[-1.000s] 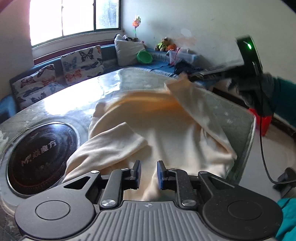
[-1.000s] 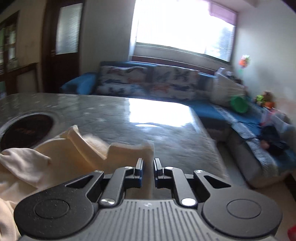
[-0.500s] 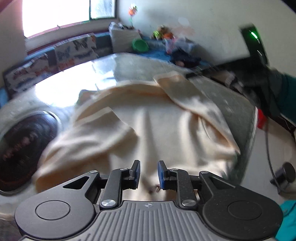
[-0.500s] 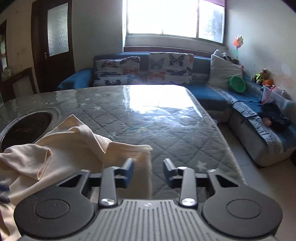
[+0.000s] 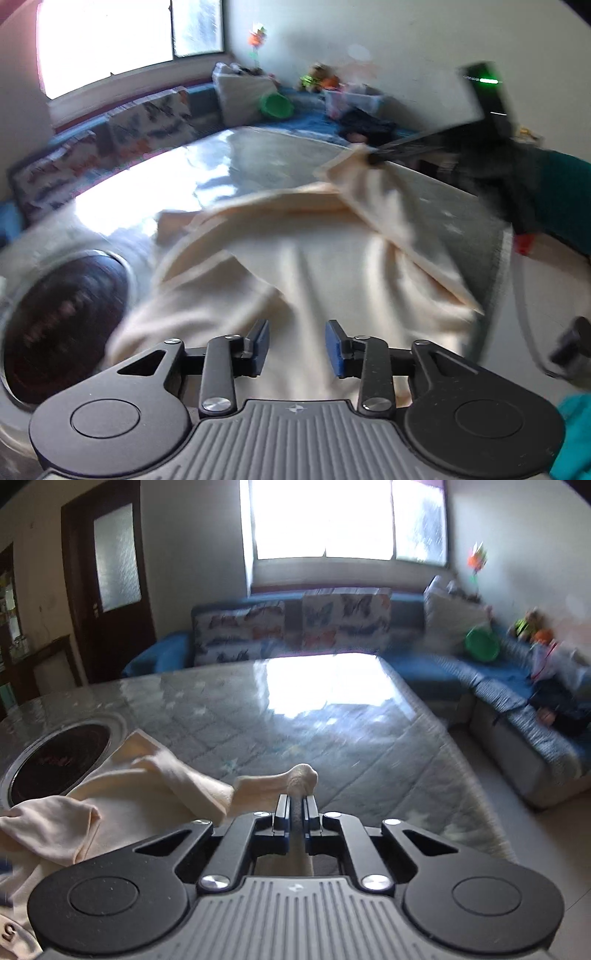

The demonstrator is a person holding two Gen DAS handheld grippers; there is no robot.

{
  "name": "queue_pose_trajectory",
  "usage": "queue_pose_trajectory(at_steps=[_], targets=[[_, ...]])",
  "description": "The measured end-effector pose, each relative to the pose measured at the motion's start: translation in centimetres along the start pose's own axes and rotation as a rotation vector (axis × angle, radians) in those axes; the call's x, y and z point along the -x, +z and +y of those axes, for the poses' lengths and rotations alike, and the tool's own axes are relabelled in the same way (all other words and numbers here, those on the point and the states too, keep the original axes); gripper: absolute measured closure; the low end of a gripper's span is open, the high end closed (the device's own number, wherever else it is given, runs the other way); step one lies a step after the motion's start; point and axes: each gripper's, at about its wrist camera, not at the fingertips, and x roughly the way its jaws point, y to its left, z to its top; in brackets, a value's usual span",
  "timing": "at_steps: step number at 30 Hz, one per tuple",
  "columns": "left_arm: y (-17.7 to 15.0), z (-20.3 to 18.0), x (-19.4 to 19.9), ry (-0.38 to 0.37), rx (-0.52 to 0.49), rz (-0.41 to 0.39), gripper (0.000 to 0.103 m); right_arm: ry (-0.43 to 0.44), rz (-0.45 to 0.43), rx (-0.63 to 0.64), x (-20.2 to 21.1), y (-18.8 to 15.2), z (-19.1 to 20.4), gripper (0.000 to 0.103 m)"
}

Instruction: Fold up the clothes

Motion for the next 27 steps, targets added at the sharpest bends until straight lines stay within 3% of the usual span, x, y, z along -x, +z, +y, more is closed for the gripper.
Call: queue_pose_trajectory(at_steps=[5, 9, 11, 12, 14, 17, 19, 23, 27], targets=[[1.0, 0.4, -3.1, 0.064, -0.024, 0.005, 0.06, -0.119, -0.032, -0.018, 3.1, -0.7, -2.7, 0.098], [0.8, 0.8, -5.2, 0.088, -0.031, 0.031, 0.061, -0.207, 0.003, -0.064, 4.2, -2.3, -5.2, 0.097], [0.6, 1.1, -5.9, 0.098, -0.03, 0.037, 0.069, -0.242, 0.034, -0.062, 4.3, -3.3, -5.9, 0.094], [0.5, 1.4, -6.0, 0.098, -0.022, 0.03, 0.084, -0.26, 0.043, -0.062, 4.4, -3.7, -6.1, 0.087], [0.5, 2.1, -5.7, 0.109, 0.013, 0.013, 0.095, -0.285, 0.045, -0.066, 4.5, -4.1, -6.4, 0.074], [0.6, 4.3, -3.9, 0.184, 0.102, -0.041, 0.098, -0.278, 0.02, -0.066, 4.8, -3.7, -6.1, 0.069], [0.5, 6.3, -2.1, 0.243, 0.176, -0.081, 0.098, -0.25, 0.005, -0.047, 4.9, -3.4, -5.5, 0.06], [-0.7, 11.1, 2.1, 0.381, 0.349, -0.151, 0.099, -0.142, 0.011, 0.007, 4.1, -2.8, -3.1, 0.055], [-3.3, 15.0, 5.8, 0.504, 0.484, -0.173, 0.099, -0.035, 0.053, 0.056, 2.1, -2.6, -0.2, 0.054]])
